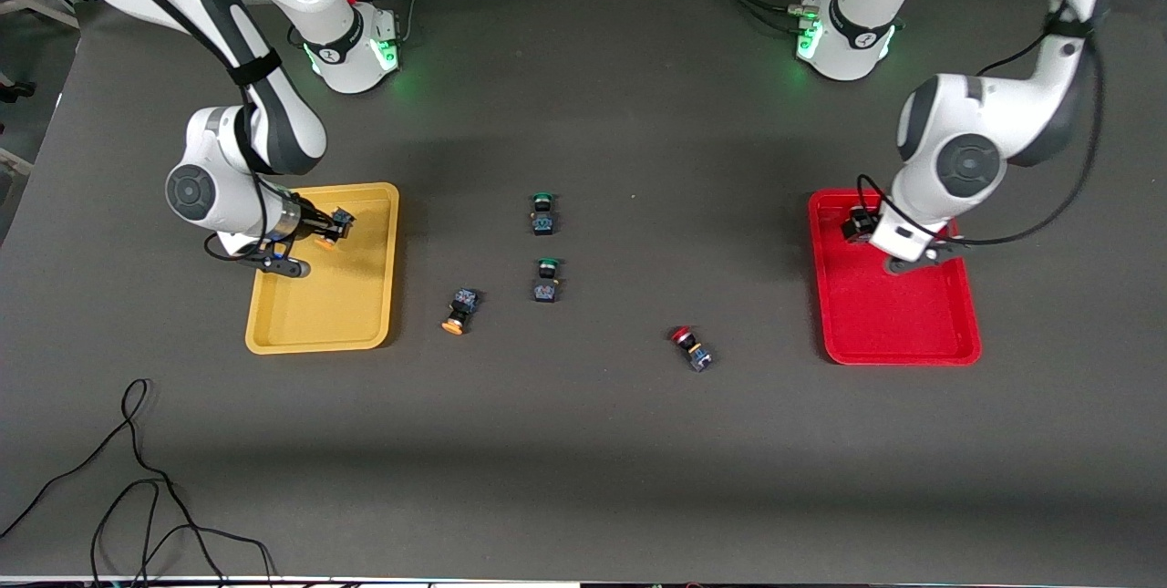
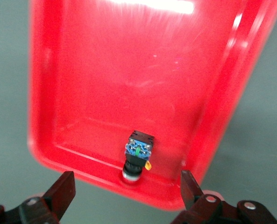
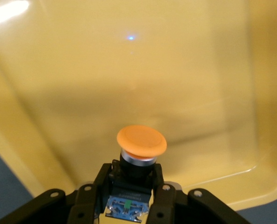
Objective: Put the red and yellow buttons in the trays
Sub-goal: 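Grasp the second orange button with the right gripper while the left gripper grasps red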
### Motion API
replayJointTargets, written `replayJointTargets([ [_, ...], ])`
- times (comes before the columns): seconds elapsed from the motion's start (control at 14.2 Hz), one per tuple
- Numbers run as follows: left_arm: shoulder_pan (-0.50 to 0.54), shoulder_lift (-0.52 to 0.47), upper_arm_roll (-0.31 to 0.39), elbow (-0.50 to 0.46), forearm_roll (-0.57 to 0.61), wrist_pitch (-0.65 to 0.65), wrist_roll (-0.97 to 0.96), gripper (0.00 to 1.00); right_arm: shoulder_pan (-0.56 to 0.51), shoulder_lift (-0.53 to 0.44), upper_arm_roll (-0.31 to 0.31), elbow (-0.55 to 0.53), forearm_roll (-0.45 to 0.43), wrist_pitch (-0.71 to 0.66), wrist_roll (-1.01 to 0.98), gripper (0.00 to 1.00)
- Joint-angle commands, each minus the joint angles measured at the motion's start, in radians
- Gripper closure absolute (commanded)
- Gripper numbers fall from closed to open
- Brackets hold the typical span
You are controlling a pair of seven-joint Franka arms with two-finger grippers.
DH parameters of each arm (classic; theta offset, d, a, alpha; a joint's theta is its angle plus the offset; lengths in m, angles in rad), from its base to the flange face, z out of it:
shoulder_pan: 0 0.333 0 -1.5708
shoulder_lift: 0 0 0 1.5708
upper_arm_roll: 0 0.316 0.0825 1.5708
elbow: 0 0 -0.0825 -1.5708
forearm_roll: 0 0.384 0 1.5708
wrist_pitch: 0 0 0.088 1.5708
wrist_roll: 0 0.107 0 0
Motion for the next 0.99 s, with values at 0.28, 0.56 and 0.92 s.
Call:
replayJointTargets([
  [0.28,-0.018,0.374,-0.183,0.702,-0.11,-0.311,-0.351,0.0,0.003,0.02,-0.018,0.012,0.019,0.025,-0.036,0.0],
  [0.56,-0.021,0.619,-0.28,0.858,-0.104,-0.218,-0.701,0.0,0.013,-0.055,0.034,0.069,0.019,-0.012,0.053,0.0],
  [0.92,-0.063,0.71,-0.281,0.855,-0.11,0.021,-0.959,0.0,0.013,0.04,0.23,0.351,0.019,-0.131,0.33,0.0],
])
